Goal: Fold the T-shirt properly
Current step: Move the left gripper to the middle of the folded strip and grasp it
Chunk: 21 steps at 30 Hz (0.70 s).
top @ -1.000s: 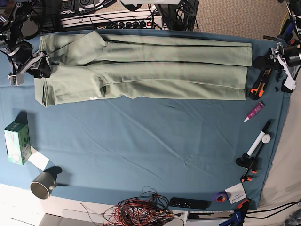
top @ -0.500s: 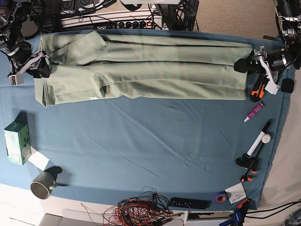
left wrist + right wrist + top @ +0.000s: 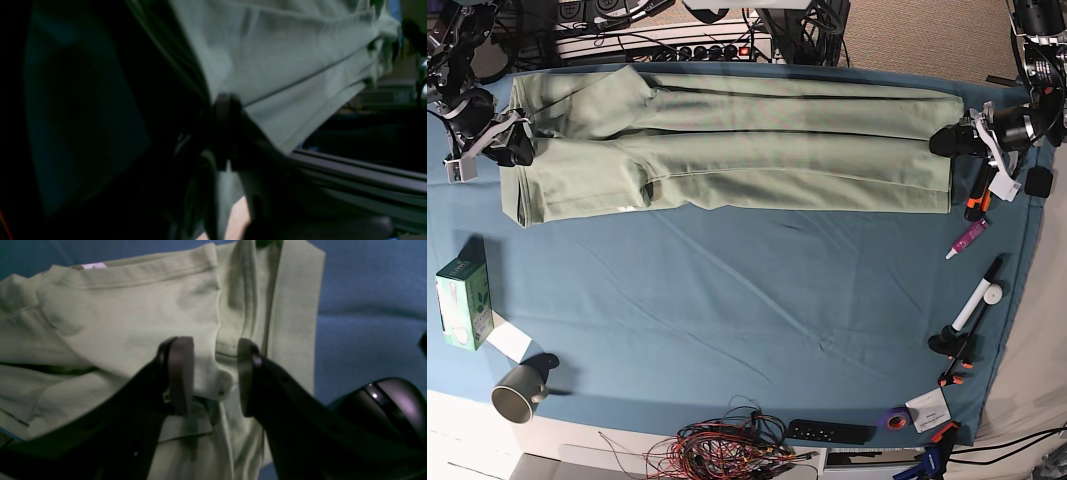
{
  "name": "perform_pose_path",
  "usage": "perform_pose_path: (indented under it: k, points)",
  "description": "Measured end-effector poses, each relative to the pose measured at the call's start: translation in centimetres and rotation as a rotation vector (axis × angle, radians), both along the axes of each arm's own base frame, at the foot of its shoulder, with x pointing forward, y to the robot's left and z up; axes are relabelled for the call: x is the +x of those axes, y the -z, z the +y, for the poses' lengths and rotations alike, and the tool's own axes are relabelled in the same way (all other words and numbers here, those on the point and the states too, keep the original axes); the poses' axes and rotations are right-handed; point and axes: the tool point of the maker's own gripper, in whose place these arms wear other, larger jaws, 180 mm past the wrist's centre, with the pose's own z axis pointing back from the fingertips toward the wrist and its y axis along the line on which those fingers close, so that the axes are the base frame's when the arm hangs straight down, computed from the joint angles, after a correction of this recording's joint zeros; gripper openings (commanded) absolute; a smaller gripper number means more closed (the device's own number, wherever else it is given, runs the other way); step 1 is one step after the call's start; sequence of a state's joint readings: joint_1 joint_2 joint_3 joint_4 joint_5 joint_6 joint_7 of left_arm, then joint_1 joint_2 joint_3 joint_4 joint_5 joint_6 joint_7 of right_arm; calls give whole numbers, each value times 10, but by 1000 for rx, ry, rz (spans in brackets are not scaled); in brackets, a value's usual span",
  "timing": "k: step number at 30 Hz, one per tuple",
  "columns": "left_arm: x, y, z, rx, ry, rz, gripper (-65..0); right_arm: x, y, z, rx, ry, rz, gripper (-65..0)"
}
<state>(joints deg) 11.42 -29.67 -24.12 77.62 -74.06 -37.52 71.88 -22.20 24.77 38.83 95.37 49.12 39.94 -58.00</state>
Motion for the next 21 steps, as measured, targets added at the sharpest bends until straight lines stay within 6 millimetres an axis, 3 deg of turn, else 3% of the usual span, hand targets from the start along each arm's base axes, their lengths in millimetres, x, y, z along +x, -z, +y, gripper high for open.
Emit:
perform_pose_path:
  k: [4, 8, 11, 15, 21]
  points:
    - [6, -16, -13, -99, 0, -64, -650, 1, -1, 0, 1, 1, -8, -426]
    - [-4, -31, -50, -144, 121, -91, -650, 1, -1, 0, 2, 2, -11, -426]
    - [3, -52, -77, -169, 157, -183, -650, 1, 0, -2, -15, 4, -6, -426]
    - [10, -79, -127, -247, 204, -303, -650, 1, -1, -3, -19, 5, -8, -426]
    - [-2, -65, -214, -237, 398, -296, -650, 2, -1, -4, -25, 6, -12, -426]
